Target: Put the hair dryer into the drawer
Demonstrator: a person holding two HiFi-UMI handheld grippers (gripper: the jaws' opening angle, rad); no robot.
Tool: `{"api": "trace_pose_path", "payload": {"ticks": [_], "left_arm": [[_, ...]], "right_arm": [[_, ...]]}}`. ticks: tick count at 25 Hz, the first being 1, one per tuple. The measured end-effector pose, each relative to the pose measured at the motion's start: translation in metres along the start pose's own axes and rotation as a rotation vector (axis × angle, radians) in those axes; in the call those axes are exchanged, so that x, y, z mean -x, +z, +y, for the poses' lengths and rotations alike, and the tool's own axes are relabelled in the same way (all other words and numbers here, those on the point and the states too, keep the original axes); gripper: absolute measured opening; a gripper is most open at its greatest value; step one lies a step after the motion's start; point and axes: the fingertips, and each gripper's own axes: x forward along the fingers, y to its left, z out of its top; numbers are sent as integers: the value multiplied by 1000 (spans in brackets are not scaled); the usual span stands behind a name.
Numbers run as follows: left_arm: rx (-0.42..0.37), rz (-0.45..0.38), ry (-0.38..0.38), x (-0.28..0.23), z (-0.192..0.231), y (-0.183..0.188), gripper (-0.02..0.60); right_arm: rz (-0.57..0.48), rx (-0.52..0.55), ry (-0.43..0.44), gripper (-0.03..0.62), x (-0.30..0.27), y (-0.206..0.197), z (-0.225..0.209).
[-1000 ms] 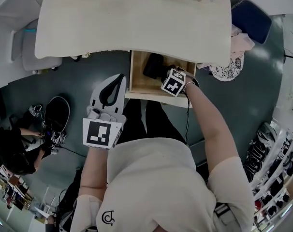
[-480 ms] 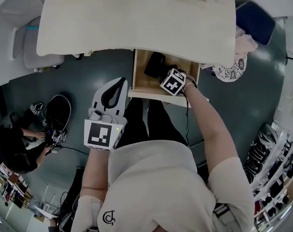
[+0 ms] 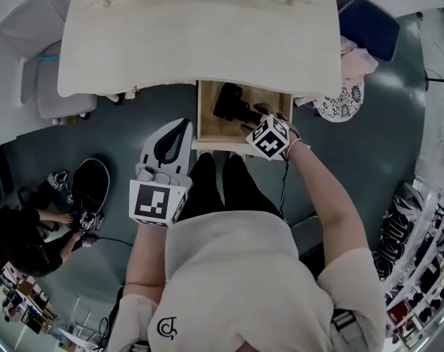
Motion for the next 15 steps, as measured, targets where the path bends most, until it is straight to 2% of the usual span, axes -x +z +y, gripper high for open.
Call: {"api": "trace_pose_path", "payload": {"ticks": [2, 5, 9, 15], "left_arm": [[-1, -5, 1, 0, 0, 5, 11], [-27, -15, -7, -1, -4, 18, 11], [-102, -38, -13, -4, -8, 41, 11], [-156, -110, -31, -6, -14, 88, 11]], "right_arm": [[-58, -52, -64, 133, 23, 13, -6], [-172, -128, -140, 9, 58, 36, -15], [-415, -190, -194, 8, 116, 75, -22], [-782, -169, -331, 8, 228, 135, -32]]}}
